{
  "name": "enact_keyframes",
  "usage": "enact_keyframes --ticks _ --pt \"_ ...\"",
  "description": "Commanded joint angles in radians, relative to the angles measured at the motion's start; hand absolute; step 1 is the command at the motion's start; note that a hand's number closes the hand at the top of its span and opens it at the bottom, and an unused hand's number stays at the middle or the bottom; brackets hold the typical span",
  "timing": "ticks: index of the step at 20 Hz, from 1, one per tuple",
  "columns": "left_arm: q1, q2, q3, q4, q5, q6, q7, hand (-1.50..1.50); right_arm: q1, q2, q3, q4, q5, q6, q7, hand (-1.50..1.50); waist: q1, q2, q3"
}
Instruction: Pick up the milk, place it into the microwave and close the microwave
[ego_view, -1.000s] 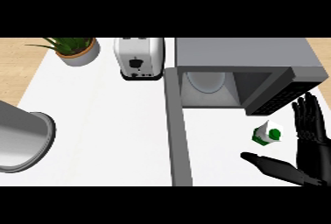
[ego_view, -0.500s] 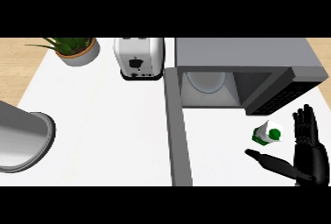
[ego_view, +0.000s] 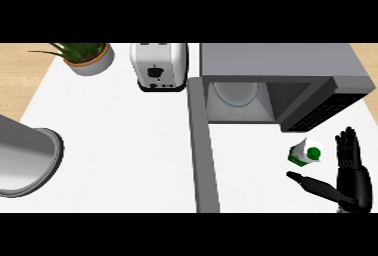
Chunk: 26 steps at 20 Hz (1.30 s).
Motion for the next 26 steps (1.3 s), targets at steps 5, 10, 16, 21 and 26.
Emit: enact_keyframes --ticks 5,10,16,21,26 --pt "0.008 -0.034 0.051 -0.050 0.029 -0.027 0.028 -1.50 -0.046 -0.002 -0.004 0.232 0.014 0.004 -0.181 -1.50 0.001 0.000 0.000" --pt "-0.003 -0.057 0.006 0.017 -0.021 -0.055 -0.019 -1.50 -0.144 -0.107 -0.086 0.464 -0.036 0.071 -0.277 -1.50 0.002 0.001 0.000" --pt "-0.015 -0.016 0.088 -0.045 0.078 -0.051 0.063 -1.50 -0.231 -0.091 -0.078 0.642 0.009 -0.023 -0.399 -1.50 0.004 0.001 0.000" --pt "0.032 -0.056 0.077 -0.023 0.060 -0.113 -0.003 -1.50 -0.353 -0.143 -0.128 0.905 0.002 -0.011 -0.540 -1.50 0.017 0.004 0.002" --pt "0.004 -0.058 0.001 -0.083 0.013 -0.037 0.057 -1.50 -0.400 -0.172 -0.121 0.981 0.003 0.068 -0.603 1.50 0.015 0.006 0.003"
